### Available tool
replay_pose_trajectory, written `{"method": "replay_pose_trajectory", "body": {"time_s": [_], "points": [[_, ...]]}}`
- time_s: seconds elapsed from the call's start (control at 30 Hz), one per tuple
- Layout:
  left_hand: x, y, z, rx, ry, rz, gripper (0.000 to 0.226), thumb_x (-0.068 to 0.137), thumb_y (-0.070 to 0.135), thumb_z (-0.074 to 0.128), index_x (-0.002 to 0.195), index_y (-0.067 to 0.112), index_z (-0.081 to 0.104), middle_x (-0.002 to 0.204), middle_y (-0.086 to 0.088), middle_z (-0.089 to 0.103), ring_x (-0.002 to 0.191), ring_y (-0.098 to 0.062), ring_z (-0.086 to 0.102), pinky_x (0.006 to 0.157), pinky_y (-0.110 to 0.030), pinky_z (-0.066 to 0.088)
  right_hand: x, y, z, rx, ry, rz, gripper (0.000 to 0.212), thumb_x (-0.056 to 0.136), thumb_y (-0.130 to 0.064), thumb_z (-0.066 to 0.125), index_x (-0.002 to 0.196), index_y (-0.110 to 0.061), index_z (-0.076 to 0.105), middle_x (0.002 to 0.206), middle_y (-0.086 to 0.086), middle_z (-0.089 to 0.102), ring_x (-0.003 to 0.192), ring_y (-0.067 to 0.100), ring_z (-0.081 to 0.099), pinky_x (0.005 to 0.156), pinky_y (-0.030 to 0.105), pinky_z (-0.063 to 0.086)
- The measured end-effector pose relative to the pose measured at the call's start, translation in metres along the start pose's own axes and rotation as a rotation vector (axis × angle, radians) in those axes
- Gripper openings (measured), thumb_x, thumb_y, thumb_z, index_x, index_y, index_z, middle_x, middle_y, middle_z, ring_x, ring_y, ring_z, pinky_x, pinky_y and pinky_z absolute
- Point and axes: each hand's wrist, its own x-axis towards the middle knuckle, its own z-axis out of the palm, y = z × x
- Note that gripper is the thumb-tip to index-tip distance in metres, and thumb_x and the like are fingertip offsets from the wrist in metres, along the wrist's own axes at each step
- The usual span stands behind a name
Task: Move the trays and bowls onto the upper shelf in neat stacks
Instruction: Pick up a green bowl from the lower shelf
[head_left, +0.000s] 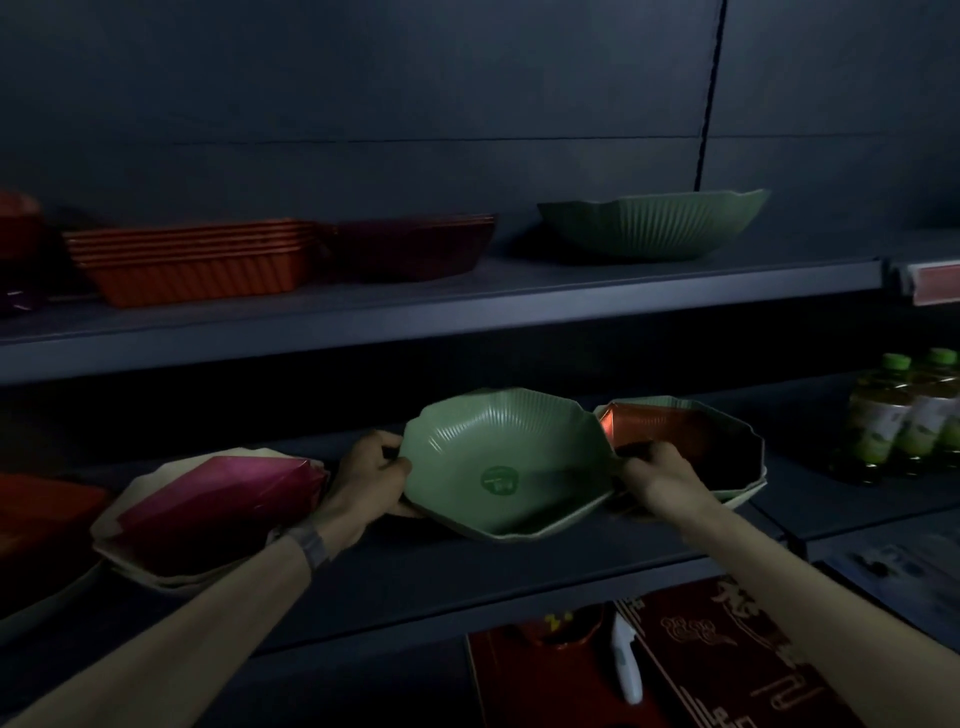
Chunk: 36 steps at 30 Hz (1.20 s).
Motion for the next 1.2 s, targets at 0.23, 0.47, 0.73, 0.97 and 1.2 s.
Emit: {"method": "replay_pose_trajectory", "body": {"time_s": [0.23, 0.47, 0.73, 0.97, 1.2], "points": [[-0.035, 0.023, -0.001, -0.03, -0.065, 0.01, 0.028, 0.103, 0.002, 0.056, 0.126, 0.013, 0.067, 0.105, -0.02, 0.073, 0.088, -0.031, 0.073, 0.051, -0.036, 0.061, -0.049, -0.002, -0.03, -0.044, -0.11, -0.047, 0.031, 0.099, -0.006, 0.055, 0.07, 0.001, 0.063, 0.057, 0.015, 0.066, 0.049, 0.019, 0.061, 0.051, 0.026, 0.045], [-0.104, 0.05, 0.006, -0.203, -0.279, 0.044, 0.033, 0.101, 0.012, 0.066, 0.133, 0.019, 0.066, 0.116, -0.004, 0.079, 0.105, -0.021, 0.076, 0.072, -0.028, 0.063, -0.096, 0.024, -0.057, 0.071, 0.042, -0.062, 0.034, 0.102, -0.009, 0.059, 0.071, 0.003, 0.057, 0.064, 0.022, 0.055, 0.061, 0.036, 0.057, 0.056, 0.034, 0.047], [-0.173, 0.06, 0.008, -0.057, -0.559, 0.333, 0.093, 0.071, 0.022, 0.096, 0.144, 0.05, 0.047, 0.152, 0.017, 0.051, 0.13, -0.008, 0.063, 0.098, -0.019, 0.054, -0.142, 0.018, -0.097, 0.064, 0.129, -0.064, 0.026, 0.098, -0.015, 0.06, 0.085, 0.004, 0.074, 0.082, 0.021, 0.076, 0.082, 0.044, 0.073, 0.072, 0.044, 0.049], [-0.203, 0.06, 0.013, -0.101, -0.489, 0.447, 0.121, 0.042, 0.024, 0.108, 0.131, 0.075, 0.044, 0.151, 0.018, 0.051, 0.133, -0.001, 0.058, 0.097, -0.019, 0.055, -0.191, -0.009, -0.117, 0.098, 0.168, -0.095, 0.024, 0.101, -0.014, 0.054, 0.093, -0.011, 0.077, 0.086, 0.005, 0.08, 0.079, 0.019, 0.076, 0.076, 0.04, 0.053], [-0.217, 0.086, 0.014, -0.096, -0.462, 0.494, 0.151, 0.029, 0.03, 0.11, 0.151, 0.06, 0.025, 0.147, 0.025, 0.057, 0.133, -0.003, 0.059, 0.103, -0.03, 0.055, -0.226, -0.034, -0.132, 0.11, 0.217, -0.172, 0.029, 0.103, -0.026, 0.055, 0.09, -0.021, 0.081, 0.089, -0.004, 0.08, 0.083, 0.015, 0.075, 0.084, 0.047, 0.053]]}}
